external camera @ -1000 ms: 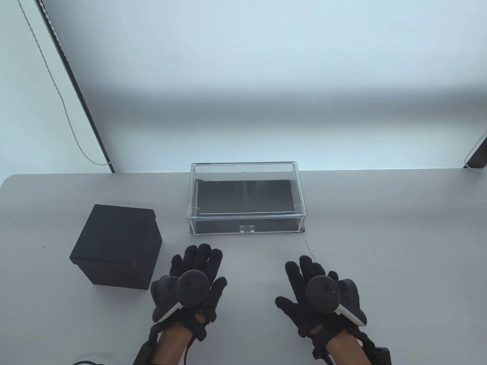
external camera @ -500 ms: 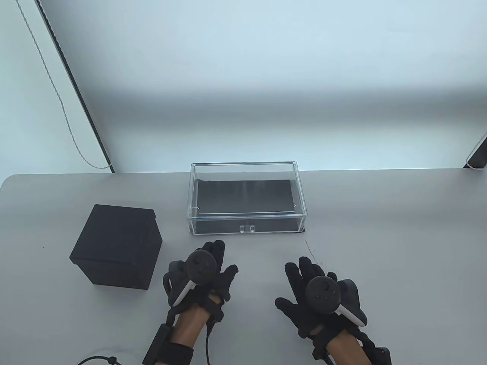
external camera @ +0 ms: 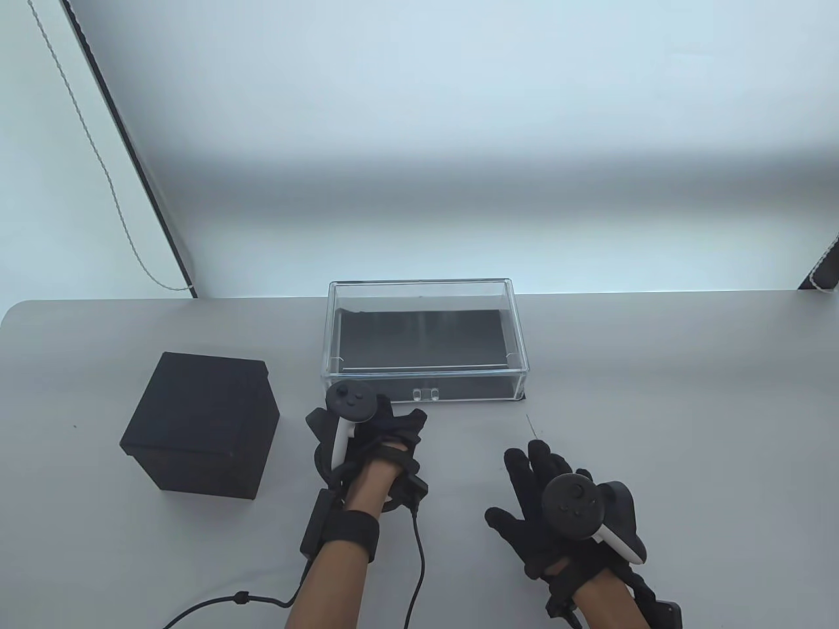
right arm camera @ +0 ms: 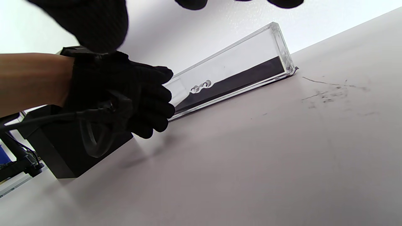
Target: Pour number blocks into a drawer
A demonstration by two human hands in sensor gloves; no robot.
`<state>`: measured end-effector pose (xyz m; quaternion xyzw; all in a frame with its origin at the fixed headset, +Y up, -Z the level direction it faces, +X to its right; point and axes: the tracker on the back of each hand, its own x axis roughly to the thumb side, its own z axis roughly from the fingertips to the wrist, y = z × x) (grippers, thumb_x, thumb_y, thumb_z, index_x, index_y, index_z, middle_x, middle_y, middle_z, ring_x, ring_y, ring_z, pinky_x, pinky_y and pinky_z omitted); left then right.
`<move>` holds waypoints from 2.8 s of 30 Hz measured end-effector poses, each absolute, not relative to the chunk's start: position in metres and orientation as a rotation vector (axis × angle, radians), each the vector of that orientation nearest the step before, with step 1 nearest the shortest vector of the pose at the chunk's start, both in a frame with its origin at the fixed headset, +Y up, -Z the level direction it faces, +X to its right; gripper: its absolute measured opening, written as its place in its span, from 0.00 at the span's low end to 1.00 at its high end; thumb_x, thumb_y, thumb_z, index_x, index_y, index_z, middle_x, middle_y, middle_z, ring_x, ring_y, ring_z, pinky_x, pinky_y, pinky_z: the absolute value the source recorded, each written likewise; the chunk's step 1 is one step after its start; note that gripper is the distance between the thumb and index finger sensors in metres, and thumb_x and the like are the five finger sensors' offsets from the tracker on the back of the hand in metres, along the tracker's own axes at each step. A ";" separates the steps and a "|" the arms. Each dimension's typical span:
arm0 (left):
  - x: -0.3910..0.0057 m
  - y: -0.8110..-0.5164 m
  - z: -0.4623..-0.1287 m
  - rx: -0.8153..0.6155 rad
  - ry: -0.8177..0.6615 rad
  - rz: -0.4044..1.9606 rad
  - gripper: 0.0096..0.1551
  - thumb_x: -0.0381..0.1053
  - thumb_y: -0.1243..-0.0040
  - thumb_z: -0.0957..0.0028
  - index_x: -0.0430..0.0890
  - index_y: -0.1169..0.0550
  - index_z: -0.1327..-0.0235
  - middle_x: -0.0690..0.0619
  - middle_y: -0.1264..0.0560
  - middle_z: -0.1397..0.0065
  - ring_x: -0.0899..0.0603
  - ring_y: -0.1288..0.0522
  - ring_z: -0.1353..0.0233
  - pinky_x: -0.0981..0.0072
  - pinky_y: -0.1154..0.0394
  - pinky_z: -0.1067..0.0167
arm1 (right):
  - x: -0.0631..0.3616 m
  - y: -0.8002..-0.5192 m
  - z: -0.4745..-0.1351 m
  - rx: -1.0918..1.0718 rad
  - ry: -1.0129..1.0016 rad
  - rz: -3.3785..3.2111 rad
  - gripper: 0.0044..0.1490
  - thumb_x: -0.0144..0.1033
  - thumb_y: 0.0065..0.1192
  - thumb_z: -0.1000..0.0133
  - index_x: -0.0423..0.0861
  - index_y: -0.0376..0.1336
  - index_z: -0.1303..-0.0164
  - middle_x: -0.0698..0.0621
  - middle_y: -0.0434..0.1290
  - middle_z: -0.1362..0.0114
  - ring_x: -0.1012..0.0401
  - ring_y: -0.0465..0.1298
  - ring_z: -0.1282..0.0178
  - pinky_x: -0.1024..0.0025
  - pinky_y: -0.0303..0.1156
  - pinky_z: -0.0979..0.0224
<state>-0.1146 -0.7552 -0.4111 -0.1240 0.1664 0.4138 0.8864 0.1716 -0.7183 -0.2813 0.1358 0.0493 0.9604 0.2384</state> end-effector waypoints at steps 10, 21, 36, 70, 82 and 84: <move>-0.106 -0.772 -0.434 -0.392 0.529 1.082 0.51 0.72 0.37 0.58 0.39 0.34 0.32 0.38 0.23 0.33 0.32 0.21 0.38 0.40 0.24 0.44 | 0.176 -0.715 -0.281 0.362 0.109 2.631 0.57 0.66 0.60 0.50 0.49 0.40 0.22 0.37 0.39 0.17 0.33 0.46 0.20 0.24 0.38 0.29; -0.095 -0.799 -0.450 -0.503 0.678 1.368 0.48 0.68 0.37 0.56 0.33 0.30 0.39 0.37 0.18 0.40 0.32 0.17 0.45 0.41 0.21 0.48 | 0.183 -0.708 -0.279 0.342 0.061 2.622 0.57 0.66 0.60 0.50 0.49 0.40 0.22 0.38 0.39 0.17 0.33 0.46 0.20 0.24 0.38 0.29; -0.084 -0.817 -0.452 -0.494 0.691 1.506 0.31 0.60 0.37 0.54 0.37 0.24 0.51 0.51 0.14 0.56 0.42 0.15 0.54 0.46 0.20 0.52 | 0.184 -0.706 -0.279 0.345 0.053 2.620 0.57 0.66 0.59 0.50 0.49 0.40 0.22 0.37 0.39 0.17 0.33 0.46 0.20 0.23 0.38 0.29; -0.085 -0.828 -0.383 -0.469 0.604 1.549 0.30 0.61 0.38 0.53 0.39 0.25 0.51 0.53 0.14 0.57 0.45 0.14 0.56 0.49 0.19 0.57 | 0.187 -0.710 -0.281 0.336 0.088 2.655 0.57 0.66 0.59 0.50 0.49 0.40 0.22 0.38 0.38 0.16 0.33 0.45 0.20 0.23 0.38 0.29; -0.085 -0.829 -0.360 -0.491 0.595 1.549 0.29 0.61 0.38 0.54 0.39 0.24 0.52 0.53 0.14 0.57 0.45 0.14 0.55 0.51 0.20 0.54 | 0.184 -0.710 -0.280 0.344 0.083 2.672 0.57 0.66 0.59 0.50 0.49 0.39 0.22 0.38 0.38 0.16 0.33 0.45 0.20 0.23 0.38 0.29; -0.085 -0.829 -0.357 -0.493 0.596 1.548 0.29 0.61 0.38 0.54 0.39 0.24 0.52 0.53 0.14 0.57 0.45 0.14 0.55 0.51 0.19 0.54 | 0.184 -0.710 -0.280 0.344 0.082 2.671 0.57 0.66 0.59 0.50 0.49 0.39 0.22 0.38 0.38 0.17 0.33 0.45 0.20 0.23 0.38 0.29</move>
